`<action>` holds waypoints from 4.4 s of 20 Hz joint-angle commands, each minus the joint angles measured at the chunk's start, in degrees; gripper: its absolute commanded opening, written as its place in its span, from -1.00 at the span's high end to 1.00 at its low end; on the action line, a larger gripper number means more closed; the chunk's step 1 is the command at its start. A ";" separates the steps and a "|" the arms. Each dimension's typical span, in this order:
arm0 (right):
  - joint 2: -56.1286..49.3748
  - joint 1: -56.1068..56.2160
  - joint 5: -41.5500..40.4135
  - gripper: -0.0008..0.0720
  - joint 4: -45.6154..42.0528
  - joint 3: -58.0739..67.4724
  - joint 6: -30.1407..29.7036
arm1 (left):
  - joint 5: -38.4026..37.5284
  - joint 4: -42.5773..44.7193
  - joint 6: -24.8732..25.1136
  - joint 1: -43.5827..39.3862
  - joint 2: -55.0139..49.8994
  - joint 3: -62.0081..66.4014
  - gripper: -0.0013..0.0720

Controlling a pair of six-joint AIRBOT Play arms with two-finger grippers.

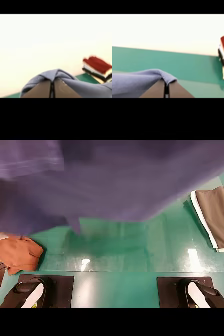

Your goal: Fold the shirts.

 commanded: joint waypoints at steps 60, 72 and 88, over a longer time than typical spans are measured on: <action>-17.97 8.00 0.85 0.12 -2.86 -42.77 2.99 | -1.77 -0.17 -3.93 4.96 -12.96 -97.04 -0.36; -9.70 -0.28 9.11 0.12 -3.56 -52.87 2.95 | -2.73 -12.04 5.16 4.98 -12.94 -94.05 0.90; -19.23 -5.40 0.74 0.22 -0.04 -76.26 -0.02 | -2.62 -11.21 6.58 4.98 -12.94 -88.30 0.90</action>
